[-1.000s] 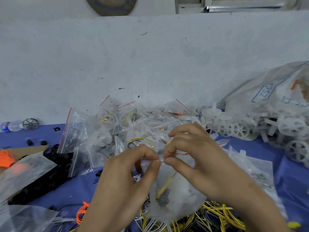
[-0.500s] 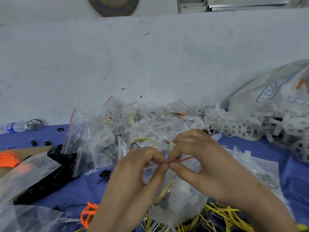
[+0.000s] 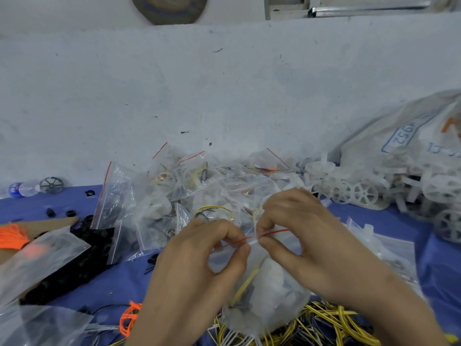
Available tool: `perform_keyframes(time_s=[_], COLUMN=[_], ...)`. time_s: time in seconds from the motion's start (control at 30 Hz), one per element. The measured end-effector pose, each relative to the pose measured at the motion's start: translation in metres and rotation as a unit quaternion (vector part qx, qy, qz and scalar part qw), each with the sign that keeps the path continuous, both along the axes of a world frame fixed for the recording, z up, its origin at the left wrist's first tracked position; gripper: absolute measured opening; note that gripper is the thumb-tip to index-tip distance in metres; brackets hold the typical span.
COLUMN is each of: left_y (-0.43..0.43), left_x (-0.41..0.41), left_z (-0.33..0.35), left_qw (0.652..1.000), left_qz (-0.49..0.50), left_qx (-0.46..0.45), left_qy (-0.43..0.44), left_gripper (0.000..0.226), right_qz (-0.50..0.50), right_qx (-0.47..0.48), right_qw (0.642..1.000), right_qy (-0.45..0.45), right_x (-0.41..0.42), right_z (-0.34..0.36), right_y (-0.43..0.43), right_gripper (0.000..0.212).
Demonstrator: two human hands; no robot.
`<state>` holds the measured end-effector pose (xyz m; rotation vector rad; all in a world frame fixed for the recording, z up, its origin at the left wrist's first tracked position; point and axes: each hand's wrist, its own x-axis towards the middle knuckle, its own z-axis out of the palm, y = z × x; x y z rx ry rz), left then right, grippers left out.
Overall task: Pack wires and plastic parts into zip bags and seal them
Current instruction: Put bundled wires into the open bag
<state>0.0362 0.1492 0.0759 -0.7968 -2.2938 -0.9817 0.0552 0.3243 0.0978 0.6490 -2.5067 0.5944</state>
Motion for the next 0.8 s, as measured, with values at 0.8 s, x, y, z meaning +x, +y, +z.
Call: perform_keyframes(time_s=[0.8], left_y=[-0.009], left_x=[0.0], left_z=[-0.002], left_qw=[0.998], left_qz=[-0.018], left_qx=[-0.056], left_qy=[-0.028], left_gripper=[0.011], right_qz=[-0.005], right_qx=[0.044], right_qw=[0.998], right_qy=[-0.048], right_x=[0.0], right_z=[-0.006], right_y=[-0.009], right_gripper=[0.013])
